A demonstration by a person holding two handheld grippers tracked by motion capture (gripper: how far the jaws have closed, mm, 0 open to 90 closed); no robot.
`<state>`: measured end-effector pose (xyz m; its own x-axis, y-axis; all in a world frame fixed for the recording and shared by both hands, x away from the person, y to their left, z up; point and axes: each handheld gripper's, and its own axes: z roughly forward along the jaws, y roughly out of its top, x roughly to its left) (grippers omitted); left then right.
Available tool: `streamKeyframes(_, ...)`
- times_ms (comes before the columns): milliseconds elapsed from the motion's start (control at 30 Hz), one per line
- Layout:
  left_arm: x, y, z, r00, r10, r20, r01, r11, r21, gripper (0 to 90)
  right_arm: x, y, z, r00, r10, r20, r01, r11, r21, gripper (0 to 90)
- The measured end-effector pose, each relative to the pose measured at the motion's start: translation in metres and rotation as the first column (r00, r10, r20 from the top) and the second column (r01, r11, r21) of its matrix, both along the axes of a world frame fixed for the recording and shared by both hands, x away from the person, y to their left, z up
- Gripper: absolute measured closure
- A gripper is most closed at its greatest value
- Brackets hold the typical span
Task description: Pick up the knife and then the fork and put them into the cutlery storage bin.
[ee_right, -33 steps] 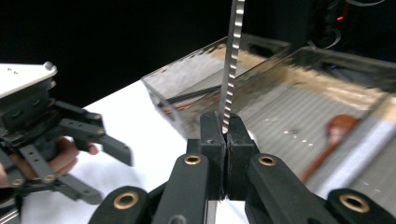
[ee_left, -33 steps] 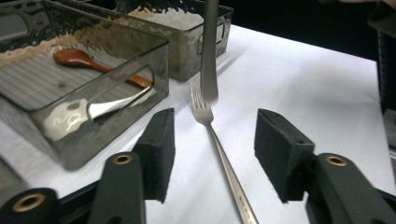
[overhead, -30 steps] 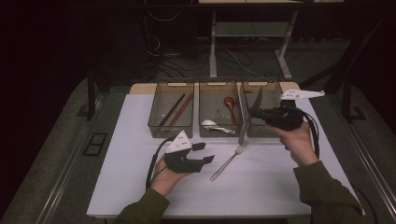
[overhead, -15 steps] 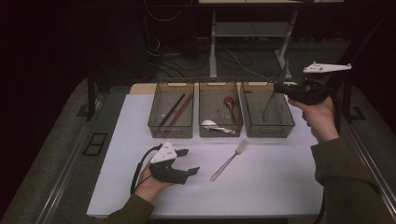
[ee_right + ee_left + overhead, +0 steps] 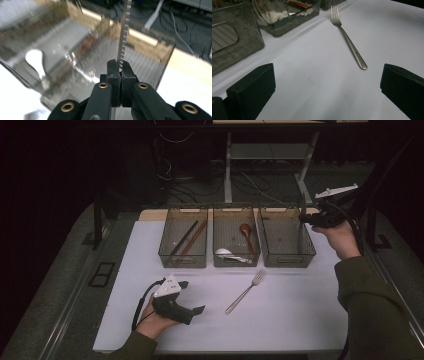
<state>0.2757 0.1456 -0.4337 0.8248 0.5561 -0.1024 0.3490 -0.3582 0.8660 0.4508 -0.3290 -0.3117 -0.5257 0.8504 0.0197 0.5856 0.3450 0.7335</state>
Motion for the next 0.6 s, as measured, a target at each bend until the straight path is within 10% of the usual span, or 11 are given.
streamKeyframes(167, 0.000, -0.001, 0.000, 1.0000, 0.000, -0.001, 0.000, 0.9999, 0.010, 0.0, 0.008, 0.003, -0.015, 0.9965, 0.012, -0.083, -0.017, 0.9982, -0.058, 88.2)
streamKeyframes(600, -0.002, -0.002, 0.000, 0.9998, -0.018, 0.001, 0.018, 0.9998, 0.010, 0.0, 0.033, 0.014, -0.037, 0.9928, 0.009, -0.119, -0.014, 0.9990, -0.042, 88.2)
